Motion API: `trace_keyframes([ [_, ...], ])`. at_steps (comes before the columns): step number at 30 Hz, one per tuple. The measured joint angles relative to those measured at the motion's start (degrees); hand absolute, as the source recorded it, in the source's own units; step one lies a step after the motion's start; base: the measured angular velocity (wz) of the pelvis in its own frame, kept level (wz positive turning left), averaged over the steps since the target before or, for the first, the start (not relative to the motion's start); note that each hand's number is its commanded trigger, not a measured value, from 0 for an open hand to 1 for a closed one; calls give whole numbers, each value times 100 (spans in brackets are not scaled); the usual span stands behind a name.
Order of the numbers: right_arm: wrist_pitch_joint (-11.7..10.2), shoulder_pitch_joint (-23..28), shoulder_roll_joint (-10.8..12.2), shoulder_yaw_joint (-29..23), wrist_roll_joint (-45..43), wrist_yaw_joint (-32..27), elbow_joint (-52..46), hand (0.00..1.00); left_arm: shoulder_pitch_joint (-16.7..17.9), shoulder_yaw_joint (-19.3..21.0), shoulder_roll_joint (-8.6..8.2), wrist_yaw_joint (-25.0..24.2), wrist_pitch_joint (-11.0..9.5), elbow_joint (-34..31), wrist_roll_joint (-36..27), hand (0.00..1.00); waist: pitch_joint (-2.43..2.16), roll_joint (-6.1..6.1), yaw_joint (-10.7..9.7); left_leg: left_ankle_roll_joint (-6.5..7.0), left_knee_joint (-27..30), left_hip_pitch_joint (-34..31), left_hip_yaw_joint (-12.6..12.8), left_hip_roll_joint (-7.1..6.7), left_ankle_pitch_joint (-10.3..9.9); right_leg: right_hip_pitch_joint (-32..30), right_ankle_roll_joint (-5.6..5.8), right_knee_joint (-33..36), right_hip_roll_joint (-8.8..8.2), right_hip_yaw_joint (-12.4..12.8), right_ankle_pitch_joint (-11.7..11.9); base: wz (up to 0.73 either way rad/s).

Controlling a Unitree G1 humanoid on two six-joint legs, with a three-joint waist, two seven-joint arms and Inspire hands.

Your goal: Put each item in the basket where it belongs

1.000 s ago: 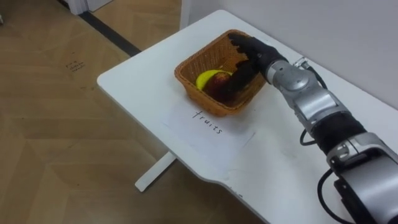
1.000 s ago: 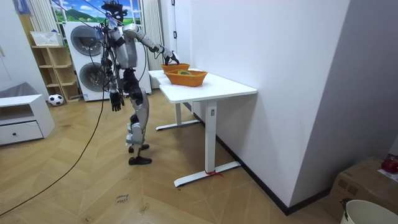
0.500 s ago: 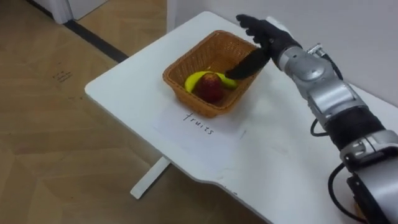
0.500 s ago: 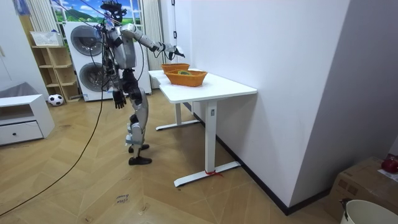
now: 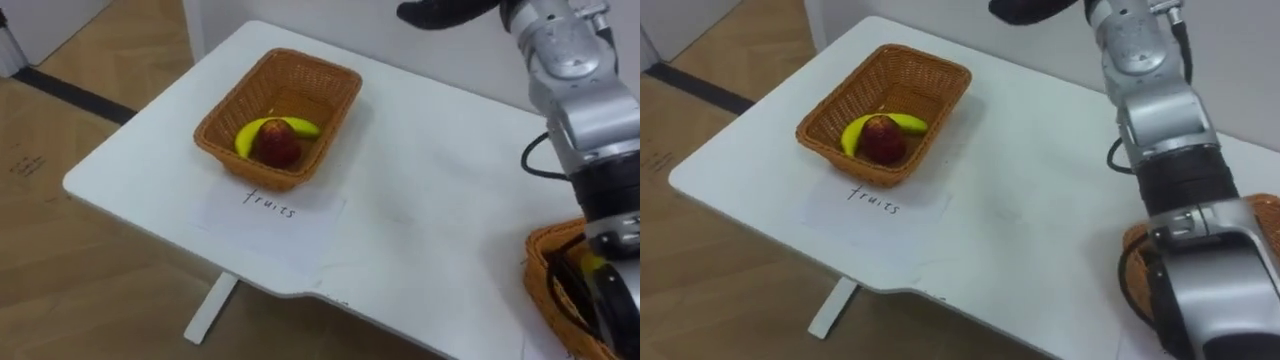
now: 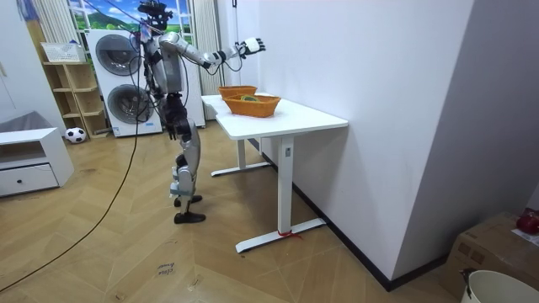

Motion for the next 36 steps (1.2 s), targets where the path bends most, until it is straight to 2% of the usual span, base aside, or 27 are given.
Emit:
trace_keyframes([
  [9,-31,3,-677,-111,340,-450,-707,0,-1,31,5,33,-120,-76,23,0,-22,-22,-414,-1,-84,-7,365,100,-4,-211,-31,-6,63,334,24,-20],
  [11,-137,3,-902,-130,345,-600,-849,0,2,62,53,60,-247,-121,-45,0,-29,-31,-537,-20,-93,10,416,134,-16,-205,-47,-10,89,354,38,-10],
  [15,-263,83,-988,-359,451,-850,-987,0,-2,106,66,82,-361,-118,-59,0,-47,-57,-708,-25,-181,102,519,172,-17,-197,-53,-11,125,458,42,-13],
  [17,-339,296,-1113,-509,574,-967,-1033,0,17,111,60,119,-377,-95,-65,0,-65,-90,-739,-31,-222,173,622,196,-20,-191,-61,-14,147,559,47,-21],
  [20,-338,728,-1159,-772,823,-1095,-1169,0,133,152,58,208,-412,-97,-81,0,-86,-131,-807,-64,-239,205,734,234,-47,-184,-81,-16,174,600,60,-22],
  [25,-327,1141,-1160,-1284,1332,-1345,-1166,0,209,201,30,310,-409,-103,-67,0,-70,-117,-1008,-66,-257,201,765,257,-47,-204,-89,-16,192,605,66,-3],
  [29,-330,1455,-1162,-1697,1351,-1647,-1166,0,218,239,-8,411,-412,-119,-74,0,-33,-65,-1133,-67,-257,197,772,258,-47,-216,-89,-24,196,615,66,0],
  [33,-345,1781,-1163,-2168,1408,-1903,-1215,0,256,264,-15,435,-464,-126,-44,0,-34,-61,-1262,-67,-270,155,772,260,-47,-294,-89,-19,197,606,66,0],
  [36,-392,2037,-1162,-2485,1669,-2188,-1248,0,374,267,-17,445,-535,-159,-51,0,-36,-65,-1350,-69,-290,181,836,266,-47,-311,-89,-18,209,731,66,-13],
])
